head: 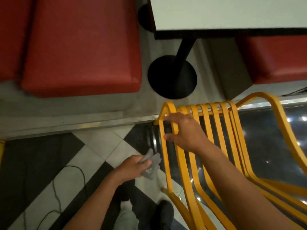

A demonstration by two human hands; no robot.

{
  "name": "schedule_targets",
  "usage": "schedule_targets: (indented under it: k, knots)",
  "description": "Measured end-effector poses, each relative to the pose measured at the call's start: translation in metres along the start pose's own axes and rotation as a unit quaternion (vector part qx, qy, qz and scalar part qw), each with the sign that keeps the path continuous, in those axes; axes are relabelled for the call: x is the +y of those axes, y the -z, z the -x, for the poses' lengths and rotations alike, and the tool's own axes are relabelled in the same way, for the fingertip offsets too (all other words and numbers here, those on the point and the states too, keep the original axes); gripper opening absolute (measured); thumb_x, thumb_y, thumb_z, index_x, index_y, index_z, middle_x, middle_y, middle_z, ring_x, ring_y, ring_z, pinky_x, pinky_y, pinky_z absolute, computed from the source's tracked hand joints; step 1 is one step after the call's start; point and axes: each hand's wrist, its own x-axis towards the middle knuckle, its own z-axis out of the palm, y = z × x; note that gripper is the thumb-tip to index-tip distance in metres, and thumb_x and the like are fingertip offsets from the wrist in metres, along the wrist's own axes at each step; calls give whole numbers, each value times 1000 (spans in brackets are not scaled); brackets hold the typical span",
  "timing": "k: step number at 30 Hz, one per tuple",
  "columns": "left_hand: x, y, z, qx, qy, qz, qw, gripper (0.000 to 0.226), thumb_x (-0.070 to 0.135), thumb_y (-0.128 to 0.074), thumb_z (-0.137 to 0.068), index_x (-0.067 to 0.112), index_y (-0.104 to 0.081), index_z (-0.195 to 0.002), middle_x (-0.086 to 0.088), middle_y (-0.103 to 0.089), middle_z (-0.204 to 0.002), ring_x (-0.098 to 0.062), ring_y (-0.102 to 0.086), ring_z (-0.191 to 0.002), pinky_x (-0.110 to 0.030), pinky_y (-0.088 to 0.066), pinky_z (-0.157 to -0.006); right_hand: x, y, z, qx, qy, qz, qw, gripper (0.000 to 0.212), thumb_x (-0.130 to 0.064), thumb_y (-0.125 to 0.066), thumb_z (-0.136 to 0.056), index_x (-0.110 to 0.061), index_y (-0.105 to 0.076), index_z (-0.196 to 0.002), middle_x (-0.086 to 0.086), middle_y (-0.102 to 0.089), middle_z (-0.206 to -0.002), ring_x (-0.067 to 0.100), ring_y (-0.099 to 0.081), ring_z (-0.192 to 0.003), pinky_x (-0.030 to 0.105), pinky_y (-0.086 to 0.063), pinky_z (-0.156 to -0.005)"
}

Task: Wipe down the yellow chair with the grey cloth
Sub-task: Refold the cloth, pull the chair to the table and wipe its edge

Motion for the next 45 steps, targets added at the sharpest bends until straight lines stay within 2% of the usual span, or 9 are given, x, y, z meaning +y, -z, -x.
schedule_targets:
  k: [5,10,14,17,21,27,32,40,45]
  knots:
    - [97,42,84,-31,-87,-106,990,21,25,-77,-85,26,-74,-106,0,-76,-97,-15,-73,-92,-40,-59,-88,-45,61,29,-124,80,-4,989,89,-33,-88,-77,-40,-44,-153,-10,-43,-160,16,-37,-146,32,-33,-116]
    - [187,68,145,-73,-144,-147,976,28,5,-76,-84,32,-74,-91,9,-71,-86,-10,-70,-85,-37,-60,-83,-78,132,42,-188,96,-45,976,60,-31,-89,-73,-39,-66,-128,-13,-71,-117,10,-65,-107,37,-57,-92]
    - [236,87,179,-73,-162,-102,979,20,12,-73,-94,11,-72,-113,-17,-76,-109,-27,-75,-102,-49,-62,-91,-91,188,49,-141,89,-19,986,27,-34,-85,-79,-32,-73,-103,-7,-71,-93,13,-66,-85,36,-58,-75]
    - [262,94,200,-39,-175,-54,982,29,21,-64,-101,11,-68,-128,-21,-73,-120,-34,-72,-110,-44,-66,-80,-95,222,57,-113,79,-43,990,24,-32,-83,-82,-28,-74,-105,-7,-71,-95,11,-66,-87,32,-58,-76]
    - [276,88,214,9,-194,-112,975,24,29,-61,-103,23,-74,-122,-14,-77,-113,-28,-75,-104,-43,-65,-80,-97,238,68,-97,69,-39,992,28,-29,-83,-84,-26,-73,-110,-7,-70,-102,12,-65,-93,25,-53,-74]
    - [289,91,228,80,-216,-185,955,20,30,-69,-98,12,-78,-98,-22,-74,-97,-21,-73,-84,-40,-63,-76,-111,246,71,-85,65,1,994,29,-23,-82,-84,-22,-72,-111,-3,-71,-100,15,-67,-89,32,-58,-79]
    - [314,108,231,155,-237,-274,919,13,27,-77,-90,27,-76,-77,12,-69,-66,5,-58,-61,-25,-48,-63,-119,266,57,-47,72,39,996,17,-26,-79,-85,-21,-74,-100,-2,-69,-90,18,-65,-82,29,-49,-68]
    - [405,148,206,280,-283,-204,894,15,16,-83,-80,25,-80,-91,-6,-79,-82,-25,-76,-65,-42,-66,-60,-120,342,-11,81,58,74,992,7,-20,-74,-85,-24,-75,-91,0,-69,-82,21,-63,-77,37,-53,-67]
    - [444,166,187,404,-328,-248,817,16,22,-78,-77,30,-82,-90,14,-75,-76,-6,-68,-70,-10,-46,-61,-119,360,-51,213,26,30,976,29,-6,-65,-86,-27,-80,-100,0,-76,-90,21,-67,-80,39,-60,-74]
